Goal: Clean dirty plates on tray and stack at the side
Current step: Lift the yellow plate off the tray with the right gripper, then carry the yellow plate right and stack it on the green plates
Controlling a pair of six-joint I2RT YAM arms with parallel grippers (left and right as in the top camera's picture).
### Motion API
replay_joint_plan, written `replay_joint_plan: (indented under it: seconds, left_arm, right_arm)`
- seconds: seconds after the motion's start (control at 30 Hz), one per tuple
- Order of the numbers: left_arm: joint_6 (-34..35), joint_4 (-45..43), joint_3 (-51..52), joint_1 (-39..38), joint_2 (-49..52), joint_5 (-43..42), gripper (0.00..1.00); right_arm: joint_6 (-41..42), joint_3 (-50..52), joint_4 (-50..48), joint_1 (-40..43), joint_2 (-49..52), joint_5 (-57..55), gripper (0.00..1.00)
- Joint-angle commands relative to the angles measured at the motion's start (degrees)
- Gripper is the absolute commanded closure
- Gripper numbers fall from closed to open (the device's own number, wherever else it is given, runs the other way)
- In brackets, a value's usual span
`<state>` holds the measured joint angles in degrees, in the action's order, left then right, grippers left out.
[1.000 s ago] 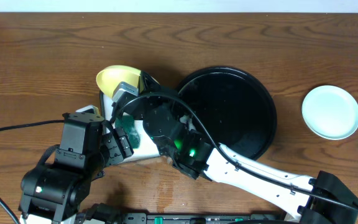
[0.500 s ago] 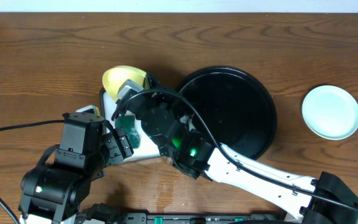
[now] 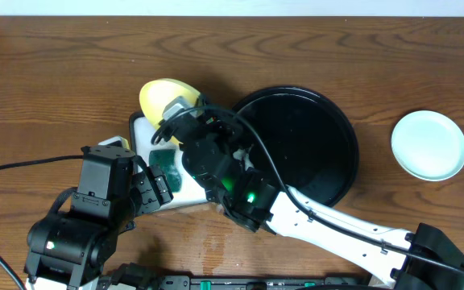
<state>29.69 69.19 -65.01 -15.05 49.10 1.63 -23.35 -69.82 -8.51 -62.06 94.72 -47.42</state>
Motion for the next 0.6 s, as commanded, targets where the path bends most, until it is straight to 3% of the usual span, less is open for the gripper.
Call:
replay_joint_plan:
  seconds: [0.0, 0.1, 0.13, 0.23, 0.4, 0.57]
  left_arm:
    - [-0.74, 0.22, -0.94, 0.24, -0.07, 0.07, 0.12]
    - [-0.74, 0.22, -0.96, 0.24, -0.07, 0.07, 0.12]
    - [-0.74, 0.22, -0.96, 0.24, -0.07, 0.07, 0.12]
    - [-0.74, 0.22, -0.96, 0.24, -0.07, 0.07, 0.12]
    - [-0.74, 0.22, -0.94, 0.24, -0.07, 0.07, 0.12]
    - [-0.74, 0.22, -0.94, 0.24, -0.07, 0.07, 0.12]
  right_arm:
    - [11.74, -0.7, 4.57, 0.74, -0.74, -1.46, 0.99]
    - [31.95, -0.7, 15.52, 2.93, -1.64, 0.76, 0.99]
    - [43.98, -0.7, 22.64, 5.18, -2.6, 7.04, 0.99]
    - [55.87, -0.7, 30.25, 11.15, -4.07, 21.77, 0.99]
    - [59.12, -0.7, 37.55, 25.88, -8.48, 46.82, 0.99]
    - [57.02, -0.7, 45.7, 40.87, -13.49, 54.16, 0.99]
